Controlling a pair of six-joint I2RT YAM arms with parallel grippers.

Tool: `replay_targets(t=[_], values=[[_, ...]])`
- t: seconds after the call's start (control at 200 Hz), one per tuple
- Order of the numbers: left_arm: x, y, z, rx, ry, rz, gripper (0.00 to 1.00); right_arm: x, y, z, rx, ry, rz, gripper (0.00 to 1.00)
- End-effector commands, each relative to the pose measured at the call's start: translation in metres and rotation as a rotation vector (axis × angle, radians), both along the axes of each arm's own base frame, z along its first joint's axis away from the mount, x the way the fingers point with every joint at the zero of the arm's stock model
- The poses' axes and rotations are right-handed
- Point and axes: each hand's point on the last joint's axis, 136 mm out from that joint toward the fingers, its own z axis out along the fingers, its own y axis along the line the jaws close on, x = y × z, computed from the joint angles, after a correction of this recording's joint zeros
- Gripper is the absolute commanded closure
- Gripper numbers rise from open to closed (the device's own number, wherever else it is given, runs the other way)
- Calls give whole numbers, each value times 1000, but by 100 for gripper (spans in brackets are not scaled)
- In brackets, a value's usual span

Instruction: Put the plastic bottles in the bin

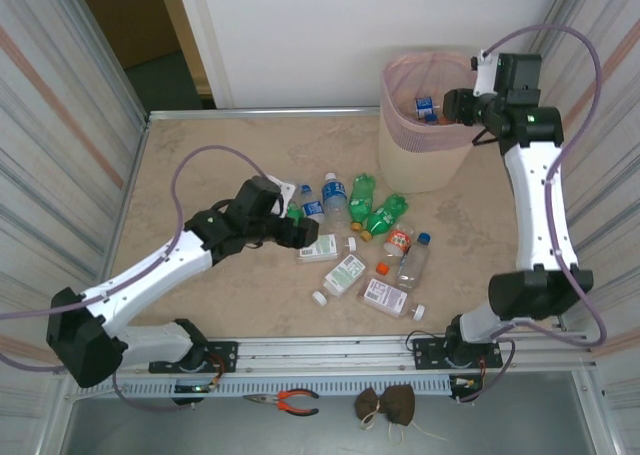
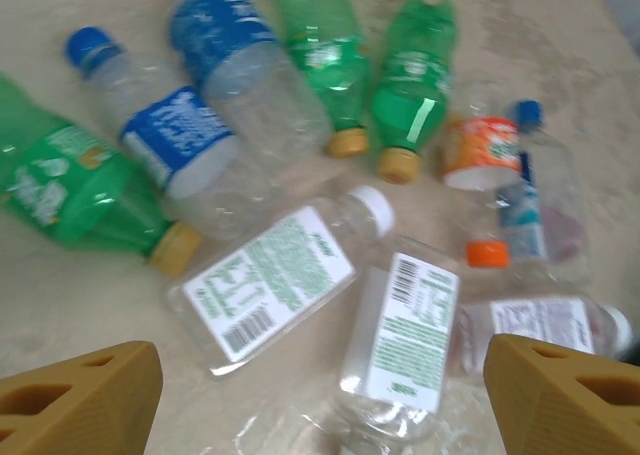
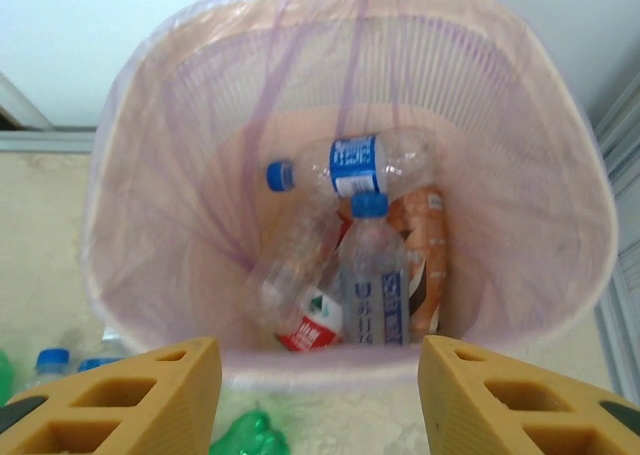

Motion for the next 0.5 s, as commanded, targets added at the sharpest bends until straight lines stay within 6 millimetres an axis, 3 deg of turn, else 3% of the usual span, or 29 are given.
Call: replay_targets(t=[0.0,0.09,0.261,0.496], values=[[25,29,-4,45,47,221,14,-24,8,11,44,-55,1,46],[40,42,-14,60,95,315,13,-43,11,3,53,-50,3,46],[69,46,-26,13,162,390,13,-72,14,-10,75,-42,-1,46],[108,61,-50,-12,281,538,12,-88,24,-25,76,0,32,44]])
